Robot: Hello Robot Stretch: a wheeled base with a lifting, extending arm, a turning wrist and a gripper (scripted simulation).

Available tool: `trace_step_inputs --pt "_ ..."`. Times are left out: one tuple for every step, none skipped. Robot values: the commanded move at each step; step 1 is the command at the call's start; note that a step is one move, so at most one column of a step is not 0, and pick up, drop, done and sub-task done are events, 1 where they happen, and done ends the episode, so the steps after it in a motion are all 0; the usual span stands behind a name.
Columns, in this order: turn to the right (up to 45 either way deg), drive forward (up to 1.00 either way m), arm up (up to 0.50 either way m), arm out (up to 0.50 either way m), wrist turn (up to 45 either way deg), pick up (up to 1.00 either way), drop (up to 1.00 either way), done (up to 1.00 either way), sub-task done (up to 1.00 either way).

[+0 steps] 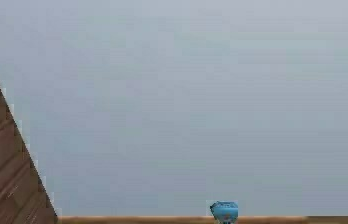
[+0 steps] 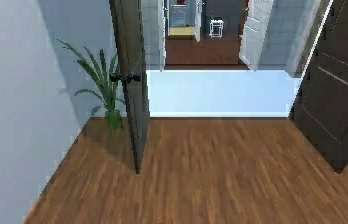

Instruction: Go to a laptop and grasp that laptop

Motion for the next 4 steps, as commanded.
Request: trace_step_inputs --pt "45.0 0.0 0.0 0.0 0.0 0.0 0.0 0.0 0.0" --pt "9.0 0.0 0.0 0.0 0.0 0.0 0.0 0.0 0.0" --pt "0.0 0.1 0.0 0.0 0.0 0.0 0.0 0.0 0.0" --pt "-45.0 0.0 0.0 0.0 0.0 0.0 0.0 0.0 0.0"
